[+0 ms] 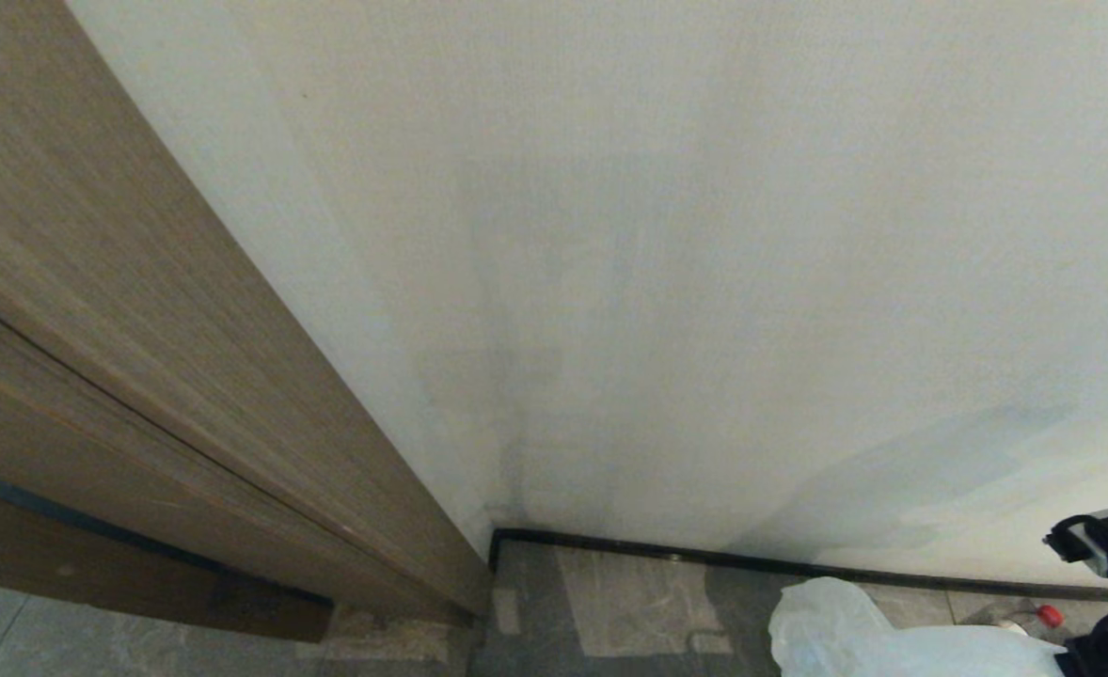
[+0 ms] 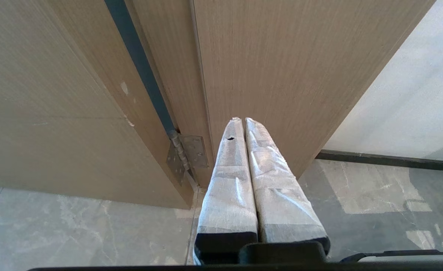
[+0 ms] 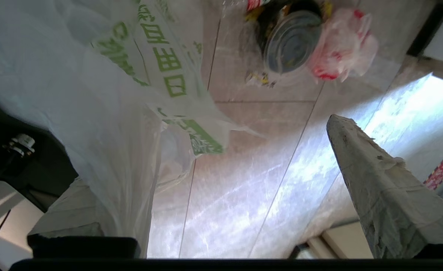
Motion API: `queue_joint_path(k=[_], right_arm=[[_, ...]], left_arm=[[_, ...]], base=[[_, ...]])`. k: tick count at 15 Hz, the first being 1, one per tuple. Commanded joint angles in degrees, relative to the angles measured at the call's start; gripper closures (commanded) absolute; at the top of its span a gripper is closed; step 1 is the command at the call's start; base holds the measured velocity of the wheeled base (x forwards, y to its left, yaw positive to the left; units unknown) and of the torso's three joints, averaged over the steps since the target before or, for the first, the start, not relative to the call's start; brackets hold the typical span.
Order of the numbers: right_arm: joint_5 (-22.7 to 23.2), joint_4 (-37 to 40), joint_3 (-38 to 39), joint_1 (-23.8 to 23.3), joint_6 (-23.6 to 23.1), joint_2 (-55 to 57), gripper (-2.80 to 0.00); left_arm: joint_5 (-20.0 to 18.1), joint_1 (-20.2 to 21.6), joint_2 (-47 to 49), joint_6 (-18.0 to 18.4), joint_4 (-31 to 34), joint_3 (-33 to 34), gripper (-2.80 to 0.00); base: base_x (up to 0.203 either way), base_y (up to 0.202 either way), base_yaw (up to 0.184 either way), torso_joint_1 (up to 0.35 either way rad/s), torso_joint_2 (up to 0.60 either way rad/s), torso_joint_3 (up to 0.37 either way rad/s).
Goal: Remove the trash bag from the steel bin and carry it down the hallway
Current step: Put the trash bag at the door
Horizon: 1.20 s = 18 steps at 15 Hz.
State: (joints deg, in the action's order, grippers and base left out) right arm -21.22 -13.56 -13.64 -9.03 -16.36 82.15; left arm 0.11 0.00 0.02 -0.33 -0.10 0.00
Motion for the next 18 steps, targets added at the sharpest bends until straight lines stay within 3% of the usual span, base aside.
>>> queue_joint_path(k=[1,2,6,12,15,17,18], right_arm=[[-0.08,3.35,-0.43,0.12,-0.12,-8.76,-2.8],[0.2,7.53,-1.78,0.17,-0.03,-12.77,0.0],[2.82,16.16,-4.4,0.65,0.77,-24.58,0.0],[6.41,21.6,1.09,1.47,1.55,-49.57,0.0],[10.49,25.93,3.74,3.56,8.11,-62.11,0.0],[11.18,25.85,4.83,10.5,13.01,-67.97,0.0],[11.55,24.91,5.53,11.1,14.1,-70.57,0.0]], left_arm=[[0.07,0.0,-0.11,-0.02,0.01,0.09,0.0],[0.03,0.0,-0.11,-0.02,0.01,0.09,0.0],[-0.01,0.0,-0.11,-0.02,0.01,0.0,0.0],[0.07,0.0,-0.11,-0.02,0.01,0.0,0.0],[-0.02,0.0,-0.11,-0.02,0.01,0.09,0.0],[0.07,0.0,-0.11,-0.02,0.01,0.05,0.0],[0.03,0.0,-0.11,-0.02,0.01,0.06,0.0]], base=[[0.0,0.0,0.0,0.0,0.0,0.0],[0.0,0.0,0.0,0.0,0.0,0.0],[0.0,0.0,0.0,0.0,0.0,0.0],[0.0,0.0,0.0,0.0,0.0,0.0],[0.0,0.0,0.0,0.0,0.0,0.0],[0.0,0.0,0.0,0.0,0.0,0.0],[0.0,0.0,0.0,0.0,0.0,0.0]])
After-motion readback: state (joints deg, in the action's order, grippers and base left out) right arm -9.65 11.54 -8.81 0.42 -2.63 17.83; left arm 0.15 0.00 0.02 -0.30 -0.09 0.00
